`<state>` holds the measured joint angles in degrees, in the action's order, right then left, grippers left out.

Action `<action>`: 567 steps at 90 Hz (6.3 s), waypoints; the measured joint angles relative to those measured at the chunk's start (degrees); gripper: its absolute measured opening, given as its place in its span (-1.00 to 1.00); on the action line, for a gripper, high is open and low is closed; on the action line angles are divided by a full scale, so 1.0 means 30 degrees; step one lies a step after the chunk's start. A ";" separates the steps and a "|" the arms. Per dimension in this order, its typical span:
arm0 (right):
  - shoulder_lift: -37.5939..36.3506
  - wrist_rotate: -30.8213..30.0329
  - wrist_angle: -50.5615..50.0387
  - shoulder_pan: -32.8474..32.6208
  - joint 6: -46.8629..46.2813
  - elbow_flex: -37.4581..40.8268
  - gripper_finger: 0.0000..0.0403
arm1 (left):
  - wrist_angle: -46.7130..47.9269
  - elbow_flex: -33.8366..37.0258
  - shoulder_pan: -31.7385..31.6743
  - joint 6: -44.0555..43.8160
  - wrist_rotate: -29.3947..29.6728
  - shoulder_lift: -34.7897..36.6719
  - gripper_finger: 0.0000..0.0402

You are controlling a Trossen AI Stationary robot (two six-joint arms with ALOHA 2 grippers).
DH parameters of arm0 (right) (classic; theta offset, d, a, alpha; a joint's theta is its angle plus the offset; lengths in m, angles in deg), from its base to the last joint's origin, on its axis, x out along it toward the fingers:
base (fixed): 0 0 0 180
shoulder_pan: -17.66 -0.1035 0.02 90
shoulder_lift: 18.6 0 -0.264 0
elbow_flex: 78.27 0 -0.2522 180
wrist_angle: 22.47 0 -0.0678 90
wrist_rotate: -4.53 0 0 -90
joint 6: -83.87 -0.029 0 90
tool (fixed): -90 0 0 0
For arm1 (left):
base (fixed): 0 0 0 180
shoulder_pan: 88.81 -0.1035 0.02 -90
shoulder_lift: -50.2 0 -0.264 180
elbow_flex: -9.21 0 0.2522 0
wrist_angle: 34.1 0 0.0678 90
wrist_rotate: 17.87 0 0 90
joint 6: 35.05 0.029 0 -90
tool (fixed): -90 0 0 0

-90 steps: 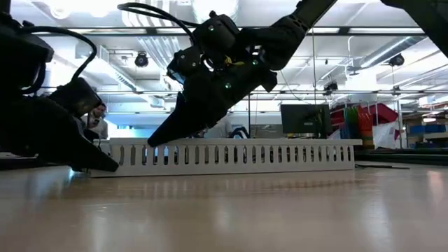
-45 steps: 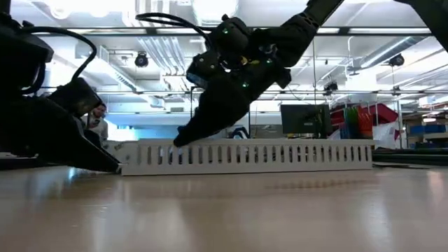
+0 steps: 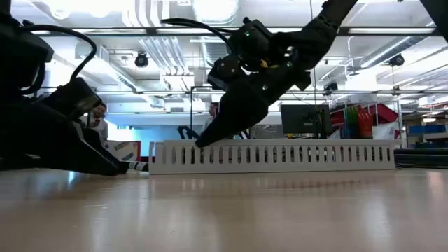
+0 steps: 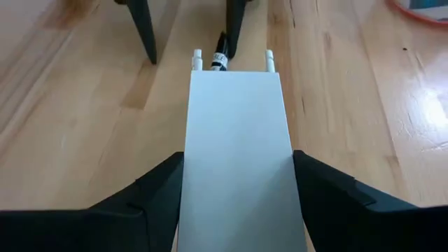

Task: Ziptie cables
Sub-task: Close the white cable duct

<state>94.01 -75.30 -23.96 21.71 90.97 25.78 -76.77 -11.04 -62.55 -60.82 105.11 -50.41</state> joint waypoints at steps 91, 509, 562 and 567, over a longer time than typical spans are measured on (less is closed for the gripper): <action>-0.0007 0.0109 0.0161 -0.0015 0.0333 0.0117 0.12 | -0.1251 0.0783 -0.1406 0.3373 0.2764 0.2288 0.53; 0.0781 -0.0367 0.1005 -0.0765 0.0617 -0.0713 0.11 | 0.0330 -0.2839 -0.3796 0.4851 -0.1840 -0.0755 0.15; 0.0896 -0.0328 0.1371 -0.0721 0.0588 -0.0728 0.08 | 0.0366 -0.2824 -0.3789 0.4836 -0.1848 -0.0754 0.17; 0.0900 -0.0335 0.1442 -0.0721 0.0596 -0.0724 0.09 | 0.0366 -0.2824 -0.3789 0.4829 -0.1848 -0.0762 0.18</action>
<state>96.71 -76.30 -19.64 19.55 92.76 23.60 -75.67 -19.51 -73.91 -46.34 99.57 -52.69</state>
